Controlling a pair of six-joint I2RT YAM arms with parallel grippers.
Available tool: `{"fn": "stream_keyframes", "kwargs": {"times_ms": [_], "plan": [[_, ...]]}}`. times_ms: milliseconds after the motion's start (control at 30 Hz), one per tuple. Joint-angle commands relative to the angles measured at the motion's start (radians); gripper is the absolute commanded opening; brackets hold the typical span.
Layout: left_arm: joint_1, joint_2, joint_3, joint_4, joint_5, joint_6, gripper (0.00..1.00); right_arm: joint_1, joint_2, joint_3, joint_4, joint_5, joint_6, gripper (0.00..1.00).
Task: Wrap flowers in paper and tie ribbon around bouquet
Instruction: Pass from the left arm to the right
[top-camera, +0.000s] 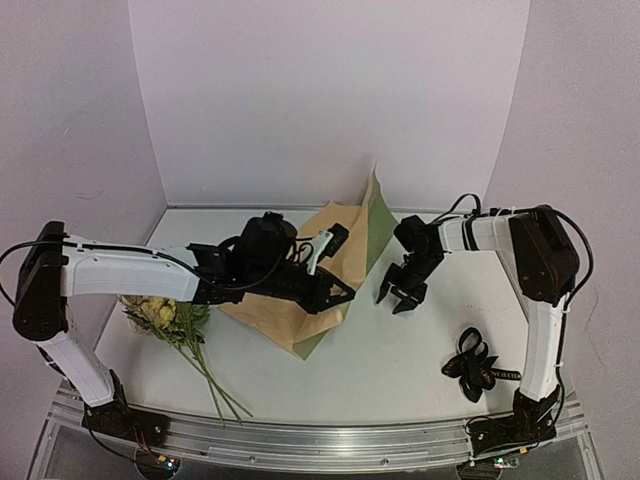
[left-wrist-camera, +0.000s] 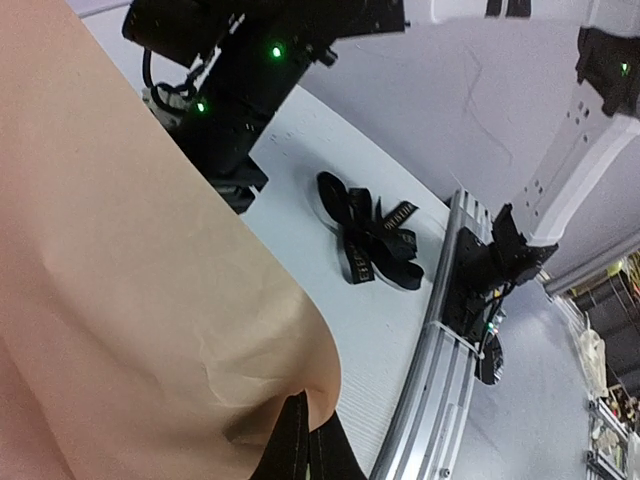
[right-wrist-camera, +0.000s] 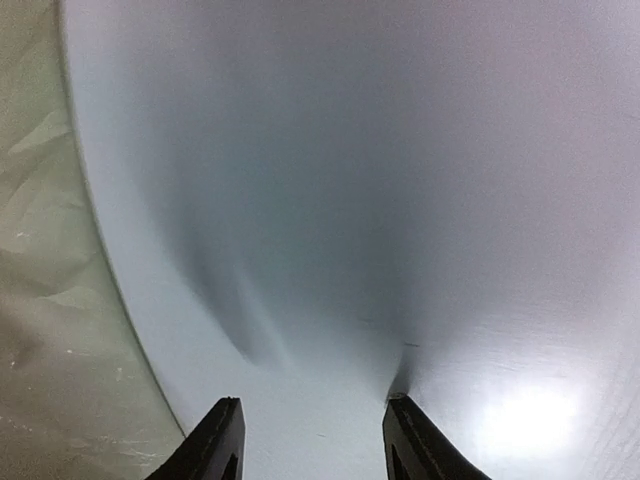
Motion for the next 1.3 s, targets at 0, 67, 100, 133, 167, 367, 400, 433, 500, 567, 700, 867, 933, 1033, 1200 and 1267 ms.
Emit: {"fn": "stream_keyframes", "kwargs": {"times_ms": [0,67,100,133,167,367,400,433,500,567,700,867,933,1033,1200,1267], "plan": [[-0.027,0.075,0.110,0.020,0.097,0.057,0.00,-0.101,-0.170,-0.128,-0.038,0.052,0.051,0.52],[-0.032,0.111,0.145,0.003,0.115,0.061,0.00,-0.126,-0.257,-0.182,-0.054,0.065,0.035,0.56],[-0.035,0.128,0.160,-0.003,0.122,0.063,0.00,-0.138,-0.307,-0.205,-0.067,0.076,0.025,0.58],[-0.037,0.140,0.169,-0.006,0.124,0.064,0.00,-0.147,-0.352,-0.231,-0.074,0.086,0.016,0.60],[-0.039,0.148,0.176,-0.006,0.120,0.064,0.00,-0.151,-0.403,-0.250,-0.081,0.098,0.006,0.62],[-0.040,0.200,0.230,-0.026,0.130,0.072,0.00,-0.154,-0.661,-0.309,-0.094,0.120,-0.027,0.79],[-0.040,0.207,0.237,-0.029,0.136,0.072,0.00,-0.154,-0.685,-0.308,-0.091,0.109,-0.037,0.82],[-0.040,0.212,0.242,-0.031,0.140,0.072,0.00,-0.154,-0.716,-0.306,-0.079,0.098,-0.044,0.84],[-0.040,0.220,0.249,-0.032,0.146,0.072,0.00,-0.154,-0.761,-0.301,-0.043,0.075,-0.054,0.88],[-0.040,0.223,0.252,-0.032,0.150,0.072,0.00,-0.147,-0.780,-0.286,0.005,0.037,-0.059,0.95],[-0.040,0.230,0.262,-0.033,0.172,0.070,0.00,-0.075,-0.727,-0.201,0.030,-0.006,-0.128,0.98],[-0.042,0.231,0.263,-0.039,0.189,0.072,0.00,-0.001,-0.632,-0.111,0.011,-0.013,-0.166,0.96],[-0.044,0.231,0.266,-0.039,0.196,0.073,0.00,0.014,-0.608,-0.090,0.013,-0.011,-0.171,0.94],[-0.049,0.232,0.269,-0.067,0.203,0.078,0.00,0.032,-0.580,-0.070,0.015,-0.010,-0.170,0.90],[-0.051,0.234,0.274,-0.078,0.223,0.082,0.00,0.053,-0.553,-0.072,0.021,-0.011,-0.154,0.76],[-0.051,0.234,0.275,-0.080,0.226,0.082,0.00,0.059,-0.546,-0.085,0.025,-0.012,-0.141,0.66]]}}
